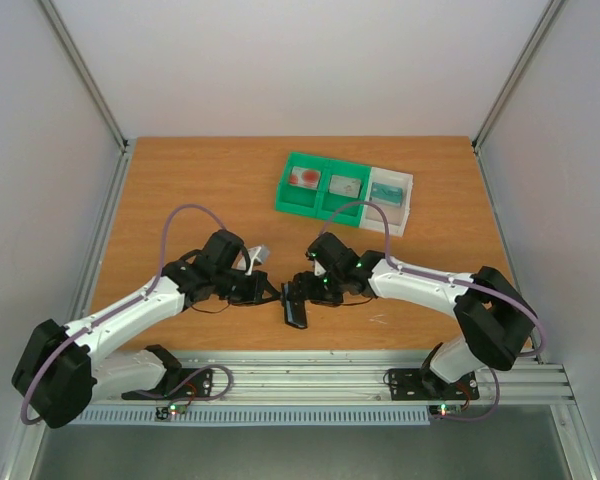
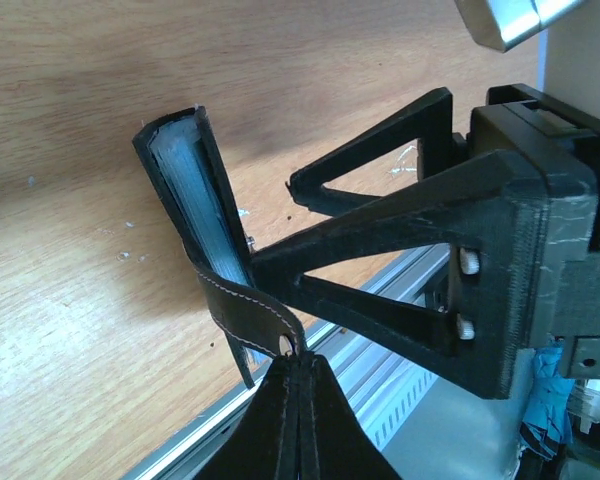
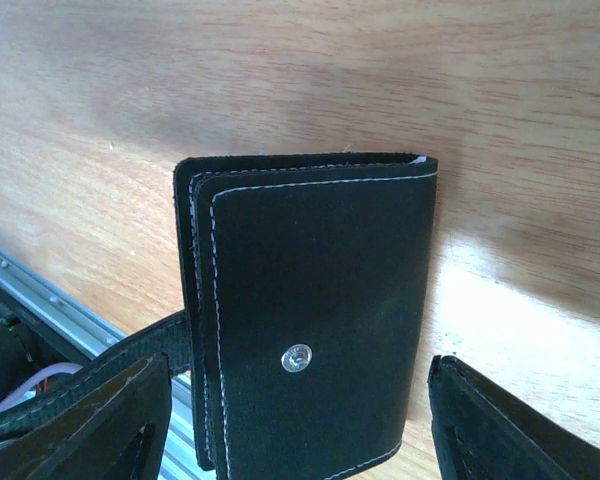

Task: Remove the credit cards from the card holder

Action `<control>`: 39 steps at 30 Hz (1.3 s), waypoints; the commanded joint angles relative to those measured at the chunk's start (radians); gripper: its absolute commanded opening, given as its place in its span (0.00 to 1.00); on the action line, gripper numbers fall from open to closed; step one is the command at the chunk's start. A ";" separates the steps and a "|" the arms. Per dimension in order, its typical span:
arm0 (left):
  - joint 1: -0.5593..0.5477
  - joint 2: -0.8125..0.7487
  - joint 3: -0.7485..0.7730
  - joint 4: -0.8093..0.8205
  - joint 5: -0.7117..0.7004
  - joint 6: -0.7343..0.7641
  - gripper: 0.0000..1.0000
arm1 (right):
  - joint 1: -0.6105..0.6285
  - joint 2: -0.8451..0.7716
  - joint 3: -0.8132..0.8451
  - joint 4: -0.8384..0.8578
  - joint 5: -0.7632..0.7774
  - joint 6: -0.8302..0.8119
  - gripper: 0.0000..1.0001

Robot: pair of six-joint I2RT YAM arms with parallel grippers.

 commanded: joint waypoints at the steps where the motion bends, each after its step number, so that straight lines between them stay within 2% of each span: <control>1: 0.000 -0.020 0.022 0.059 0.023 -0.015 0.01 | 0.010 0.026 0.029 -0.014 -0.006 -0.017 0.70; 10: 0.001 -0.022 0.027 0.035 0.022 -0.012 0.00 | 0.011 0.034 0.023 -0.084 0.077 -0.019 0.54; 15: 0.001 -0.026 0.039 0.003 0.016 0.001 0.00 | 0.010 -0.021 0.011 -0.176 0.201 -0.026 0.52; 21: 0.000 -0.035 0.028 -0.001 0.011 0.002 0.01 | 0.010 -0.077 -0.025 -0.217 0.262 -0.020 0.46; 25: 0.000 -0.045 0.033 -0.016 -0.005 -0.007 0.00 | 0.010 -0.112 -0.024 -0.255 0.316 -0.024 0.39; 27: 0.001 -0.046 0.037 -0.017 -0.005 -0.008 0.00 | 0.011 -0.130 -0.036 -0.252 0.337 -0.024 0.32; 33: 0.000 -0.036 0.023 -0.016 -0.024 -0.004 0.01 | 0.010 -0.136 -0.066 -0.210 0.338 -0.008 0.18; 39: 0.000 -0.037 0.003 -0.039 -0.066 0.010 0.00 | 0.011 -0.123 -0.068 -0.174 0.313 0.001 0.22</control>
